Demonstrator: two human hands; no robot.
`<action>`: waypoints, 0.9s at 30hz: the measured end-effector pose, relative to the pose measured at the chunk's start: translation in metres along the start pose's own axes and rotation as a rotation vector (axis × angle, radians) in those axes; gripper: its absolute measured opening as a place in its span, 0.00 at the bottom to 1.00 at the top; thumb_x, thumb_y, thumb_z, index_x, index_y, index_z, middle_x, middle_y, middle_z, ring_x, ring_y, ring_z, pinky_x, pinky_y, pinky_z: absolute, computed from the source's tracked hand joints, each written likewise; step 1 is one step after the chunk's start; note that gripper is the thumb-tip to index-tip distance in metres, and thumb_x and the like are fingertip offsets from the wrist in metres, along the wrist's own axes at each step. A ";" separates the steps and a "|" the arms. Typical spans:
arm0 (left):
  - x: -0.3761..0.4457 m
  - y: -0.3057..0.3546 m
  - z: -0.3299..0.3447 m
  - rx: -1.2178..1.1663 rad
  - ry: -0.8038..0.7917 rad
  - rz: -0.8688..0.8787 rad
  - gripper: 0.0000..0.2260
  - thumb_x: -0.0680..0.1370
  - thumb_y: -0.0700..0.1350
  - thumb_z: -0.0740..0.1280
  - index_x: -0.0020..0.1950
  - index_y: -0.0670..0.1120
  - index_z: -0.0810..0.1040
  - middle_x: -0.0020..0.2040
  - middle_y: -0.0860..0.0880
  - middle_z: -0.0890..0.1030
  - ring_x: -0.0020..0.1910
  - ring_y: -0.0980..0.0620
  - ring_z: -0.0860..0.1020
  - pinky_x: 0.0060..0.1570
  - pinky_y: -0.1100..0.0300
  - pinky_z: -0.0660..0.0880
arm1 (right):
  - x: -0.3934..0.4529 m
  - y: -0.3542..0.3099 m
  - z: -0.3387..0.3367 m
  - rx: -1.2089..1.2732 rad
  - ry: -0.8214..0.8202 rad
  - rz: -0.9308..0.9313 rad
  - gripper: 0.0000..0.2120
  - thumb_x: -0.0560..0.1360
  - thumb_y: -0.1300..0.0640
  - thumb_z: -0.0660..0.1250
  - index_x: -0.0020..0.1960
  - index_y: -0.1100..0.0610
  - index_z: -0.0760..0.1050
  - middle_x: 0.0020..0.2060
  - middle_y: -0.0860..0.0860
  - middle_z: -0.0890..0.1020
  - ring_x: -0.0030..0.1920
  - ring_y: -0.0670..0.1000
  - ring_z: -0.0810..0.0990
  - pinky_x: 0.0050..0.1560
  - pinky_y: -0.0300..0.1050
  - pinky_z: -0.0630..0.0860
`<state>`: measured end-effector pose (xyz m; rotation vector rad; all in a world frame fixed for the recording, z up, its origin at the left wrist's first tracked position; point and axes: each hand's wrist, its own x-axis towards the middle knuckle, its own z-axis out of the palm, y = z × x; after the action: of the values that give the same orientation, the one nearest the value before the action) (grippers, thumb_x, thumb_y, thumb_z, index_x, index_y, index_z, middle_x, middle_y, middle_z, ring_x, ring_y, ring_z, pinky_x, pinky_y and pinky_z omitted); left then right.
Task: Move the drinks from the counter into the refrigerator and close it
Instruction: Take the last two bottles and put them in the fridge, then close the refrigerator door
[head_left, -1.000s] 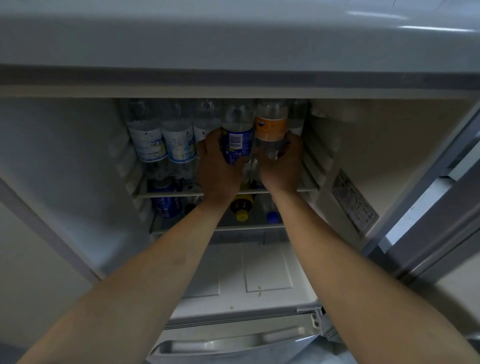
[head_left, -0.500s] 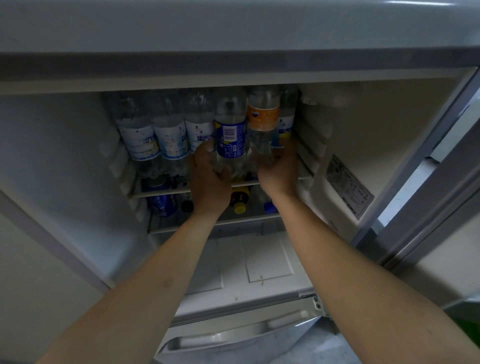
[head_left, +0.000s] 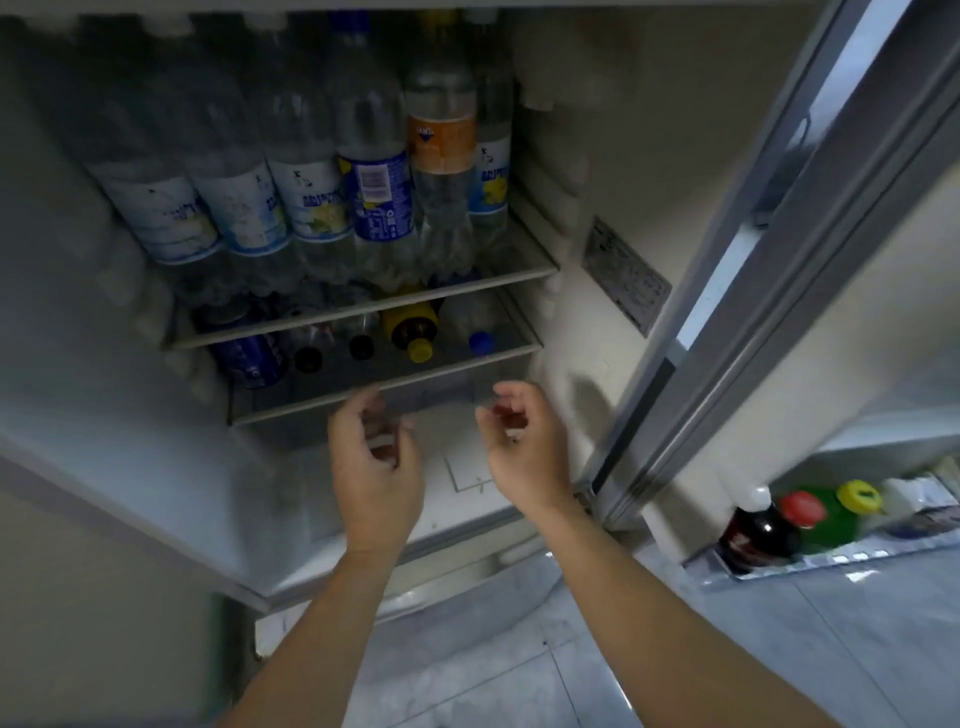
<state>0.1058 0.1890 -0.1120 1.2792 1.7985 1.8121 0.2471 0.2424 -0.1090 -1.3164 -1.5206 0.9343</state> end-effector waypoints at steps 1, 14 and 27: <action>-0.012 0.000 0.001 0.013 -0.007 -0.014 0.20 0.78 0.39 0.68 0.66 0.55 0.70 0.57 0.52 0.75 0.51 0.62 0.76 0.45 0.73 0.73 | -0.012 0.009 -0.004 -0.014 -0.018 0.033 0.12 0.77 0.55 0.70 0.59 0.51 0.74 0.46 0.42 0.79 0.46 0.38 0.78 0.45 0.28 0.73; -0.235 0.043 0.086 -0.008 -0.152 -0.317 0.14 0.79 0.40 0.67 0.63 0.50 0.72 0.54 0.50 0.77 0.51 0.51 0.78 0.50 0.51 0.78 | -0.200 0.142 -0.190 -0.069 0.109 0.309 0.16 0.74 0.64 0.73 0.51 0.44 0.74 0.41 0.45 0.81 0.43 0.39 0.79 0.44 0.26 0.72; -0.346 0.095 0.169 -0.014 -0.264 -0.438 0.13 0.79 0.43 0.67 0.54 0.62 0.73 0.50 0.55 0.78 0.47 0.59 0.79 0.51 0.49 0.80 | -0.186 0.205 -0.425 0.119 0.458 0.528 0.09 0.77 0.57 0.71 0.56 0.57 0.78 0.43 0.50 0.80 0.42 0.48 0.80 0.52 0.55 0.81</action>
<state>0.4614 0.0294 -0.1857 0.9667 1.7451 1.3496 0.7218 0.0853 -0.1928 -1.7386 -0.7683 0.9369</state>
